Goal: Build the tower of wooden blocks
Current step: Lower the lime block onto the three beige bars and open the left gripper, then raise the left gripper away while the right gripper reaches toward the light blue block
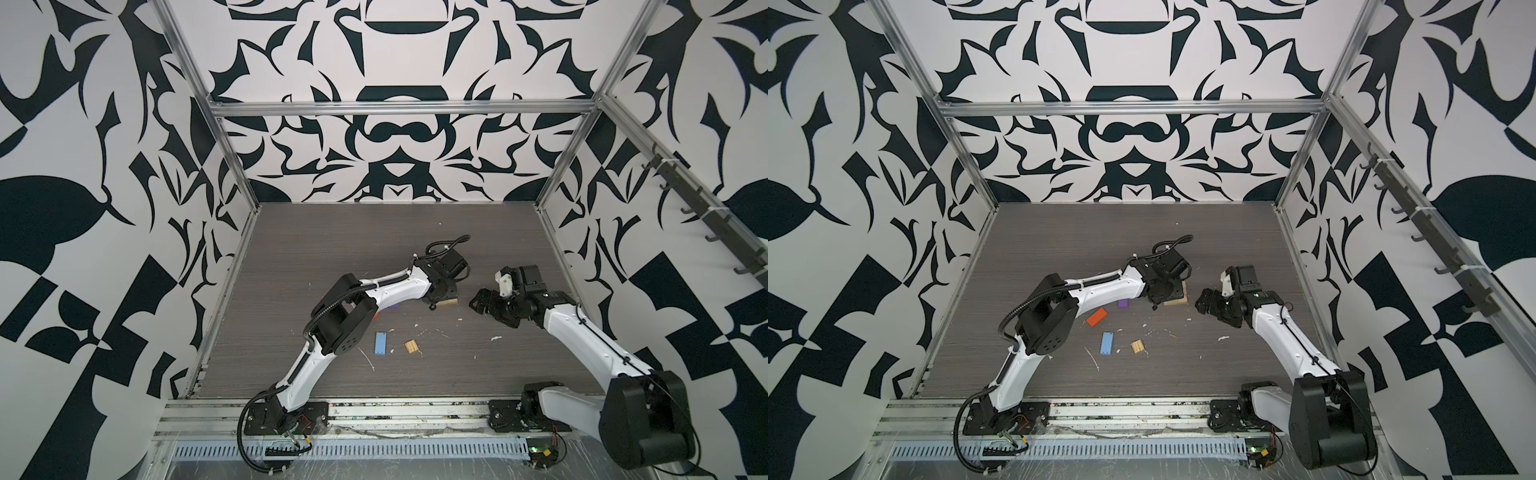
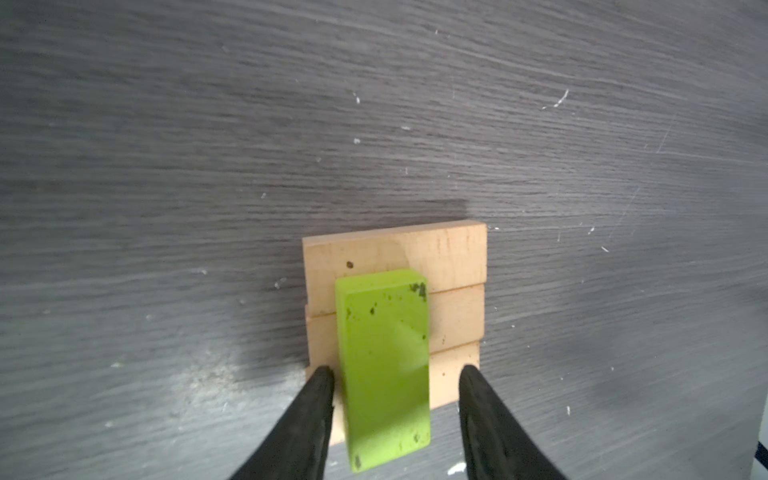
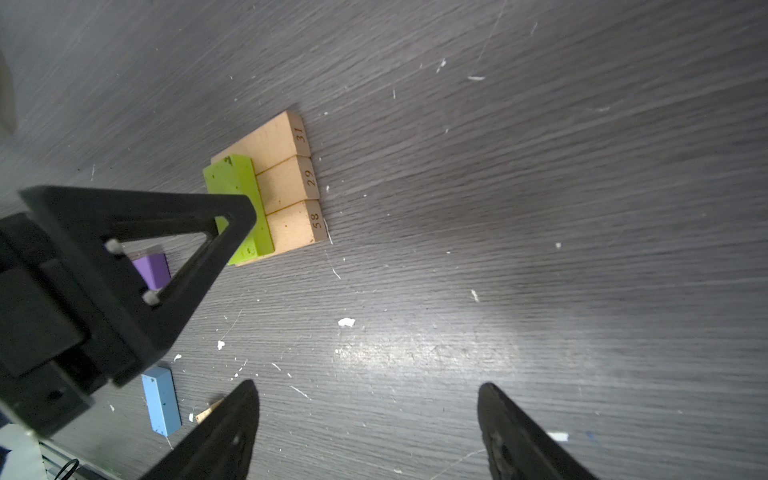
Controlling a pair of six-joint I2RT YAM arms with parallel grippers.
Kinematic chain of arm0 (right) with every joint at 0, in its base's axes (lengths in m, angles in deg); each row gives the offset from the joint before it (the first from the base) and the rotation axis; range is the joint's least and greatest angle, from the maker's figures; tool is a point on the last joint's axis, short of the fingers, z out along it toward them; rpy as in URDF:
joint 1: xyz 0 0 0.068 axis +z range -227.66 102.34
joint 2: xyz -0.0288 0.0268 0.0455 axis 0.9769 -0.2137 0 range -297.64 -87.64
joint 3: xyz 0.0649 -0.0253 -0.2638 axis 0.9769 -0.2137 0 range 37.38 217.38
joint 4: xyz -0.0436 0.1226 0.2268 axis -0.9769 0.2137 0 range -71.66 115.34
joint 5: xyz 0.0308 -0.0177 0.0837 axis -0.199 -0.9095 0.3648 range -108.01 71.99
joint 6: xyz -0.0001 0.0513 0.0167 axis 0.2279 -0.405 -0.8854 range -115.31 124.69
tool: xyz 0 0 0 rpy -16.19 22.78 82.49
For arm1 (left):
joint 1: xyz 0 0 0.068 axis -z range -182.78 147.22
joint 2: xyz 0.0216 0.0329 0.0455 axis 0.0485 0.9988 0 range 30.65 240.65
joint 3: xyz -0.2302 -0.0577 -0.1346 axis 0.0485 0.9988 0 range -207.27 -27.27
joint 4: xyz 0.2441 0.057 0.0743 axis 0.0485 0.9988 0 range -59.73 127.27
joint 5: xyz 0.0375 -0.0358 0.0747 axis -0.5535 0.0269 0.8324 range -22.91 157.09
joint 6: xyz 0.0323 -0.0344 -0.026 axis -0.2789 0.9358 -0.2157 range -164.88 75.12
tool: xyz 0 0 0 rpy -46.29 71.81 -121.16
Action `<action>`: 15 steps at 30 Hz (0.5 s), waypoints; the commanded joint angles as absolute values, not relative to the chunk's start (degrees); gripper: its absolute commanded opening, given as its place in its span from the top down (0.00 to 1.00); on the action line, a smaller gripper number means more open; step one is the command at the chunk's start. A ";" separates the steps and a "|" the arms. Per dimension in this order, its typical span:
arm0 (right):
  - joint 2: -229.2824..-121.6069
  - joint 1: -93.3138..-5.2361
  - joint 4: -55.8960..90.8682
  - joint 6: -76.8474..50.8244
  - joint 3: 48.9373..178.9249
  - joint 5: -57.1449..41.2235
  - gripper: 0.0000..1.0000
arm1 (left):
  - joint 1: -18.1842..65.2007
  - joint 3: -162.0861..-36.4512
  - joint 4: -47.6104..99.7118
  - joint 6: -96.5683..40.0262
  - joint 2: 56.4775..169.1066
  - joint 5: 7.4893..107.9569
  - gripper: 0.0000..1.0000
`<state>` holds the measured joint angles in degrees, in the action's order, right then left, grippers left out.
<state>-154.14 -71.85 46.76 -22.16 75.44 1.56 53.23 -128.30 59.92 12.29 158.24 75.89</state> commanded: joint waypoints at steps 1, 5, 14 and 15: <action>-154.17 -72.03 46.99 -22.12 76.55 2.11 0.13 | 53.38 -128.89 60.40 10.05 154.01 77.40 0.47; -154.00 -71.99 47.17 -22.04 76.80 2.11 0.13 | 53.36 -128.68 60.11 8.14 152.03 78.16 0.46; -153.49 -72.01 47.60 -21.46 77.96 3.41 0.14 | 53.35 -126.30 59.58 4.21 146.14 79.43 0.46; -153.50 -72.00 47.53 -21.37 78.11 3.82 0.14 | 53.36 -125.88 59.59 3.55 145.47 79.85 0.46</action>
